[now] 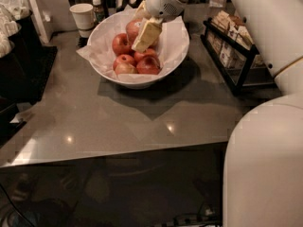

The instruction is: Pick apple from white bowl

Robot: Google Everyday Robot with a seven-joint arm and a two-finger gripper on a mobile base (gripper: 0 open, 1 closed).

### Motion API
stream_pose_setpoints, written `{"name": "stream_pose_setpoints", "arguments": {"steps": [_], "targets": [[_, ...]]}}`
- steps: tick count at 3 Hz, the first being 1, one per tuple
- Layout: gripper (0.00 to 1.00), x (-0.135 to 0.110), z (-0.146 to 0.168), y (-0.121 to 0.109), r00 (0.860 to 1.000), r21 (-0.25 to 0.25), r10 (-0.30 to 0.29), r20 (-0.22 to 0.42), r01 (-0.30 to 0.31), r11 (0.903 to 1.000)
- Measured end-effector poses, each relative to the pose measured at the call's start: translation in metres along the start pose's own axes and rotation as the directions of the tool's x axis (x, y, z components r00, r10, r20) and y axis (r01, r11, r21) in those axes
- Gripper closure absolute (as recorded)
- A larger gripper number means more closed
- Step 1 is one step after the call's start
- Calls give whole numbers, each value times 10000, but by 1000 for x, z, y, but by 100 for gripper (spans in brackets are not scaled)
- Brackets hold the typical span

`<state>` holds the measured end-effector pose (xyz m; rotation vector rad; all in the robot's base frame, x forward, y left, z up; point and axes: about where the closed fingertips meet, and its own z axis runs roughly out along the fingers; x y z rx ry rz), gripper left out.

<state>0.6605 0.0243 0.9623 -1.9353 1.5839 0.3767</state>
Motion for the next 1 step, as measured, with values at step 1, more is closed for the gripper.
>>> {"name": "stream_pose_setpoints", "arguments": {"steps": [1], "targets": [[100,0,0,0,10000,0,0,0,0,10000]]}}
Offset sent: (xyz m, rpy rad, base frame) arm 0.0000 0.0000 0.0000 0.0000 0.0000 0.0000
